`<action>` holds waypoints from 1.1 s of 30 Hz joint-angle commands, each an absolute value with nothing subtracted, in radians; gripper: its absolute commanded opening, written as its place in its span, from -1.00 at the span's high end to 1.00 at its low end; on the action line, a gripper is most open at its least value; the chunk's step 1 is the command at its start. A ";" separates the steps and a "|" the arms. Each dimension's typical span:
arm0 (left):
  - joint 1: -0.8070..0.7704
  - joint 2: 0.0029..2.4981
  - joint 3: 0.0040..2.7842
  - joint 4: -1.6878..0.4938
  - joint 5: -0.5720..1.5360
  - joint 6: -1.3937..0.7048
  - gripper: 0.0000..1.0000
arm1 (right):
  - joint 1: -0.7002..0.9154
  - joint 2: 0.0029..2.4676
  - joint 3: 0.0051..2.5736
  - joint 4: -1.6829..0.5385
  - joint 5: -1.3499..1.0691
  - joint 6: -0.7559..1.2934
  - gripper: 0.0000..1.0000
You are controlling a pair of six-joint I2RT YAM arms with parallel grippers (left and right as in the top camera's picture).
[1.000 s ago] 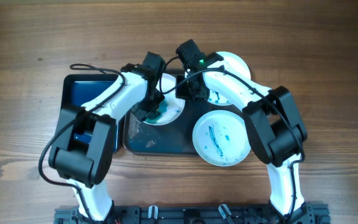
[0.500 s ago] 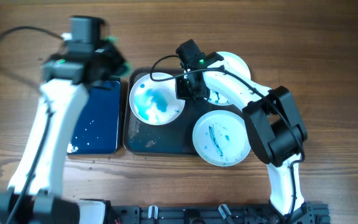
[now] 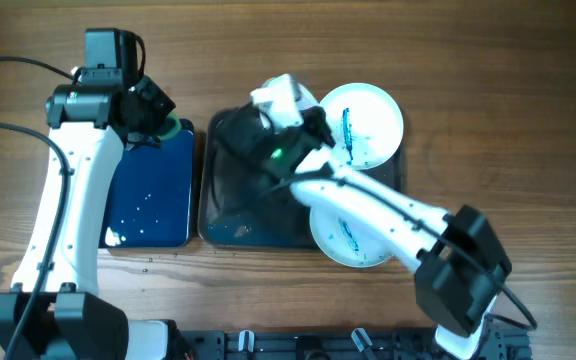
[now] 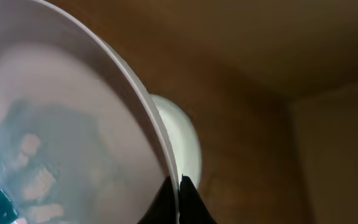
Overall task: Clean dirty plates on tray and stack at the side
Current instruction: 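Lift the cleaned plate with the right gripper and place it right of the tray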
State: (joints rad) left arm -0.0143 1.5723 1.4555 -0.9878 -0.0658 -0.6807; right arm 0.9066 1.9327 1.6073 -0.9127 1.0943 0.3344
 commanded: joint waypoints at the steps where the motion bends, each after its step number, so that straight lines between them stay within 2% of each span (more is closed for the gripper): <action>1: -0.011 1.584 1.457 -0.985 -0.068 -0.662 0.92 | 0.974 1.884 1.624 -0.918 1.409 0.306 0.91; 4: -0.011 1.586 1.457 -0.986 -0.041 -0.662 0.92 | 1.021 1.869 1.624 -0.918 1.487 0.307 0.91; 11: -0.011 1.587 1.457 -0.986 -0.035 -0.662 0.92 | 1.033 1.850 1.624 -0.914 1.476 0.316 0.91; 14: -0.011 1.587 1.457 -0.995 -0.035 -0.666 0.92 | 1.018 1.850 1.624 -0.931 1.206 0.314 0.91; 17: -0.011 1.587 1.457 -1.014 -0.034 -0.670 0.92 | 0.945 1.850 1.624 -0.944 0.722 0.317 0.91; 19: -0.018 1.587 1.457 -1.015 -0.034 -0.670 0.92 | 0.843 1.849 1.624 -0.944 0.364 0.330 0.91; 22: -0.053 1.590 1.457 -1.014 -0.035 -0.669 0.92 | 0.689 1.831 1.624 -0.943 0.056 0.337 0.91; 25: -0.118 1.600 1.457 -0.994 -0.035 -0.669 0.92 | 0.451 1.775 1.624 -0.947 -0.204 0.343 0.91; 29: -0.207 1.618 1.457 -0.952 -0.045 -0.661 0.92 | 0.123 1.729 1.624 -1.010 -0.194 0.358 0.91; 33: -0.274 1.647 1.457 -0.946 -0.099 -0.660 0.92 | -0.177 1.744 1.588 -1.054 -0.058 0.404 0.91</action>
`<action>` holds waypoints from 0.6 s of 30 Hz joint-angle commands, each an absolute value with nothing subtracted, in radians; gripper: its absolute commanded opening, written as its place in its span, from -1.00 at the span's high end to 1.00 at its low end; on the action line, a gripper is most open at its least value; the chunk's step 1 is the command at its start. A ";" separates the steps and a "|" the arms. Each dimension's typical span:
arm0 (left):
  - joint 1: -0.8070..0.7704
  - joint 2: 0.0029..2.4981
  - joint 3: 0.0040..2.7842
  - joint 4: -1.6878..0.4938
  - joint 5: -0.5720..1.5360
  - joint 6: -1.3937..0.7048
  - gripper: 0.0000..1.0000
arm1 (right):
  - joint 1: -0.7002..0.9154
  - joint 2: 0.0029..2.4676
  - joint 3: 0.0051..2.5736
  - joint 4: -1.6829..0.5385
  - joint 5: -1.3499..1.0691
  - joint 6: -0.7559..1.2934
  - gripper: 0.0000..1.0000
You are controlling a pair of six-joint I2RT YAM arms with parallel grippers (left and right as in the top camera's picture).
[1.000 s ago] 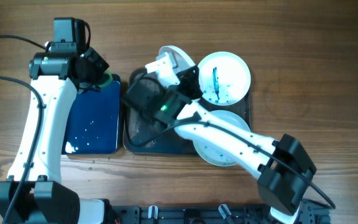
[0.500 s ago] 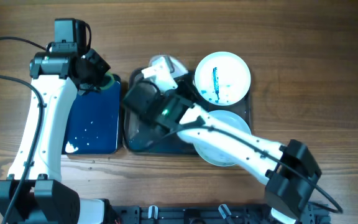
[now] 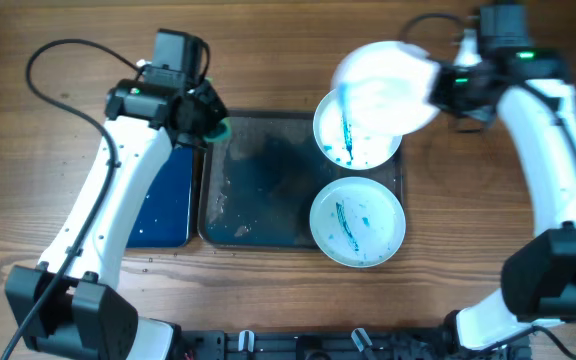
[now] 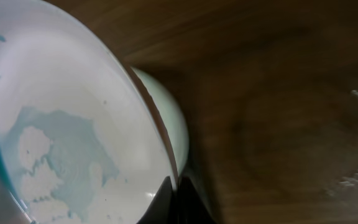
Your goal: Clean dirty plates on tray and stack at the side
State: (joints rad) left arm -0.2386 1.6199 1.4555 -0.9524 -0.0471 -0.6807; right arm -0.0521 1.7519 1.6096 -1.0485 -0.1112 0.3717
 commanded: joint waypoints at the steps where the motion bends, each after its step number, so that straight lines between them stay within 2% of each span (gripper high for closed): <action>1: -0.284 1.661 1.457 -0.946 -0.099 -0.662 0.92 | -0.249 1.747 1.551 -1.031 -0.025 0.405 0.92; 4: -0.286 1.695 1.457 -0.937 -0.095 -0.662 0.92 | -0.371 1.747 1.393 -0.923 -0.024 0.426 0.91; 8: -0.286 1.701 1.457 -0.899 -0.072 -0.662 0.92 | -0.392 1.747 1.160 -0.770 -0.024 0.450 0.91; 11: -0.285 1.701 1.457 -0.865 -0.047 -0.662 0.92 | -0.392 1.747 1.087 -0.749 -0.024 0.427 0.91; 12: -0.285 1.701 1.457 -0.852 -0.034 -0.662 0.92 | -0.392 1.747 1.088 -0.754 -0.025 0.418 0.48; 13: -0.286 1.701 1.457 -0.850 -0.034 -0.662 0.92 | -0.392 1.747 1.097 -0.767 -0.027 0.418 0.37; 15: -0.286 1.701 1.457 -0.853 -0.034 -0.662 0.92 | -0.389 1.747 1.170 -0.840 -0.053 0.375 0.35; 16: -0.286 1.701 1.457 -0.851 -0.029 -0.662 0.92 | -0.379 1.744 1.235 -0.875 -0.126 0.319 0.32; 18: -0.285 1.701 1.457 -0.844 0.024 -0.657 0.92 | -0.324 1.743 1.351 -0.898 -0.375 0.121 0.07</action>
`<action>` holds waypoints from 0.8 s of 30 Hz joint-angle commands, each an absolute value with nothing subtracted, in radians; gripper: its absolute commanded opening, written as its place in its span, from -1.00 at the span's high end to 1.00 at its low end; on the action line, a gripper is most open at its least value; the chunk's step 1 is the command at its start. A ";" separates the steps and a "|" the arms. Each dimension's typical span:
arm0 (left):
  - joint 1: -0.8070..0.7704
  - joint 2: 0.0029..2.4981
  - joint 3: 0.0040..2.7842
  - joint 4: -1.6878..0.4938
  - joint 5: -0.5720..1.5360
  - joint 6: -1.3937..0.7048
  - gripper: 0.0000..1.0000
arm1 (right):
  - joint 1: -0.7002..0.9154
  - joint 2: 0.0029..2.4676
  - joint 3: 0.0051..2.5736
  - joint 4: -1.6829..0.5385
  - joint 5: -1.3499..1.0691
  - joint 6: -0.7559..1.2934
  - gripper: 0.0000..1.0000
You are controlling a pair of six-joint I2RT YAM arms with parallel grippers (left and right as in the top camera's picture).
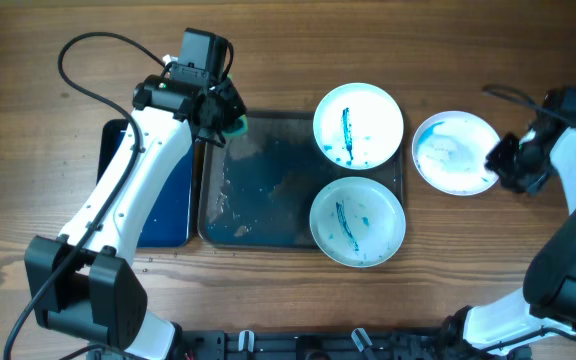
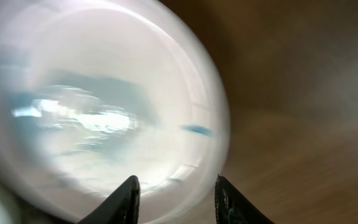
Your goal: Clean dirty plates on tray and stack at the side
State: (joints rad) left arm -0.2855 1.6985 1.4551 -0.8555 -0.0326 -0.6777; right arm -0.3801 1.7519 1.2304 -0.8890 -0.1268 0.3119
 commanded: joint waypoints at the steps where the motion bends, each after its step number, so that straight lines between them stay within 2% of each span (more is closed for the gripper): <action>1: -0.286 1.701 1.457 -0.842 0.060 -0.639 0.92 | -0.278 1.743 1.389 -0.897 -0.452 0.077 0.07; 5: -0.285 1.701 1.460 -0.841 0.165 -0.605 0.92 | -0.079 1.763 1.417 -0.754 -0.358 0.080 0.04; 9: -0.285 1.701 1.514 -0.889 0.175 -0.605 0.92 | 0.088 1.918 1.550 -0.796 -0.171 0.051 0.03; 16: -0.285 1.702 1.531 -1.003 0.160 -0.553 0.92 | 0.057 2.065 1.569 -0.834 -0.040 -0.002 0.17; 20: -0.286 1.702 1.531 -1.001 0.123 -0.553 0.92 | 0.047 2.089 1.559 -0.816 -0.092 -0.108 0.13; 24: -0.285 1.702 1.530 -1.000 0.059 -0.553 0.92 | 0.047 2.129 1.557 -0.809 -0.175 -0.160 0.23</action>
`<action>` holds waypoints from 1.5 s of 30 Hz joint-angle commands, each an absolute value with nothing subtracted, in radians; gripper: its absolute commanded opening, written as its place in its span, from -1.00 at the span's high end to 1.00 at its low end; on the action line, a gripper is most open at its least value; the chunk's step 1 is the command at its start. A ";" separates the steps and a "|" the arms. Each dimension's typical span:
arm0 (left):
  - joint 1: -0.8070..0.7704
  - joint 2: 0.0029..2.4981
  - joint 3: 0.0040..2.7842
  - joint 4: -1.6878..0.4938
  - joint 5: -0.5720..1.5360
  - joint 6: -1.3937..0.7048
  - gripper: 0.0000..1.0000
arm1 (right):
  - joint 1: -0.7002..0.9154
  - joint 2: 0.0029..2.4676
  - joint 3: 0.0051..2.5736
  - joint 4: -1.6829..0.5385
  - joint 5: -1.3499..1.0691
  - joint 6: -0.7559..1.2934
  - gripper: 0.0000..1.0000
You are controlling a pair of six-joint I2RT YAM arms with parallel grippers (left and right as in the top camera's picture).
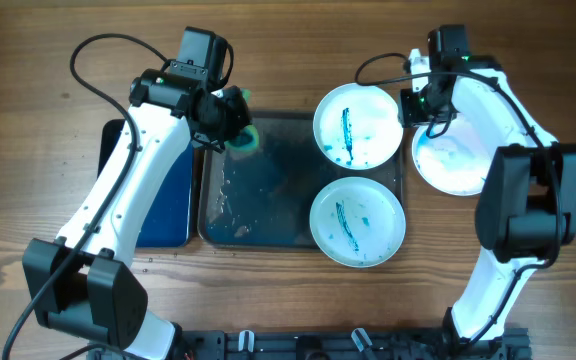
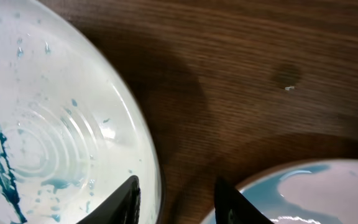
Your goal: Clean dirty plates on tray and stack at the side
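Note:
On the dark tray (image 1: 268, 190) lie two white plates streaked with blue: one at the far right corner (image 1: 358, 125) (image 2: 42, 143), one nearer (image 1: 358, 222). A third plate (image 1: 455, 163) (image 2: 303, 193), smeared pale blue, rests on the table right of the tray. My right gripper (image 1: 420, 105) (image 2: 176, 199) is open and low over the wood between the far plate's rim and the smeared plate. My left gripper (image 1: 234, 120) is shut on a green sponge (image 1: 245, 135) over the tray's far left corner.
A dark blue pad (image 1: 153, 195) with white specks lies left of the tray, partly under my left arm. Bare wooden table (image 1: 528, 80) surrounds the tray. The rig's black frame runs along the near edge.
My open right gripper has gone from the right side of the set-down plate to the gap between it and the far tray plate. The left gripper with the sponge has shifted slightly right over the tray.
First my right gripper was shut on a plate's rim over the tray's left part, the left gripper with the sponge above the blue pad. Then the plate hung above the tray's far right. Then it lay on the table, released. Now the right gripper is beside the far tray plate.

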State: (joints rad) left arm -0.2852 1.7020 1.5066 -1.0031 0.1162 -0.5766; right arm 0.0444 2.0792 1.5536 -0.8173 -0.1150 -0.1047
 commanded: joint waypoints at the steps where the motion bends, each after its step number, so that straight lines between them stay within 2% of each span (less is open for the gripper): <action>1: -0.285 1.702 1.530 -1.000 0.058 -0.553 0.92 | 0.047 2.138 1.557 -0.812 -0.181 -0.158 0.30; 2: -0.285 1.702 1.530 -0.999 0.056 -0.553 0.92 | 0.047 2.150 1.557 -0.817 -0.182 -0.137 0.70; 3: -0.285 1.702 1.530 -0.999 0.045 -0.553 0.92 | 0.047 2.149 1.558 -0.815 -0.181 -0.125 0.89; 4: -0.285 1.702 1.530 -0.999 0.028 -0.554 0.92 | 0.047 2.138 1.563 -0.817 -0.181 -0.120 0.91; 9: -0.285 1.702 1.530 -0.976 0.028 -0.554 0.92 | 0.054 2.063 1.656 -0.961 -0.193 -0.093 0.91; 12: -0.286 1.702 1.530 -0.974 0.028 -0.554 0.92 | 0.113 2.008 1.677 -1.007 -0.288 0.092 0.91; 15: -0.286 1.702 1.529 -0.974 0.028 -0.554 0.92 | 0.268 2.006 1.667 -1.015 -0.304 0.234 0.91; 21: -0.285 1.704 1.503 -0.962 0.028 -0.558 0.92 | 0.460 2.007 1.561 -0.886 -0.237 0.500 0.91; 26: -0.286 1.704 1.503 -0.961 0.029 -0.558 0.92 | 0.485 2.008 1.441 -0.744 -0.311 0.466 0.91; 27: -0.286 1.704 1.503 -0.961 0.033 -0.565 0.92 | 0.485 2.008 1.425 -0.727 -0.317 0.454 0.82; 28: -0.286 1.704 1.503 -0.962 0.033 -0.565 0.92 | 0.485 2.008 1.417 -0.722 -0.316 0.452 0.59; 29: -0.286 1.704 1.503 -0.962 0.033 -0.565 0.92 | 0.485 2.008 1.415 -0.721 -0.316 0.452 0.43; 31: -0.286 1.704 1.503 -0.963 0.033 -0.564 0.92 | 0.485 2.008 1.415 -0.723 -0.312 0.480 0.38; 35: -0.286 1.704 1.502 -0.972 0.033 -0.564 0.92 | 0.485 2.018 1.387 -0.698 -0.288 0.551 0.42; 40: -0.286 1.704 1.502 -0.979 0.051 -0.564 0.92 | 0.495 2.078 1.384 -0.665 -0.344 0.588 0.66; 42: -0.286 1.704 1.502 -0.984 0.052 -0.565 0.92 | 0.495 2.098 1.383 -0.648 -0.361 0.605 0.83; 45: -0.286 1.724 1.502 -0.987 0.055 -0.564 0.92 | 0.494 2.106 1.383 -0.642 -0.361 0.606 0.91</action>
State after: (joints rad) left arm -0.2852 1.7020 1.5066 -0.9844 0.0502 -0.5766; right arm 0.4885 2.0819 1.3952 -0.6487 -0.3393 0.5873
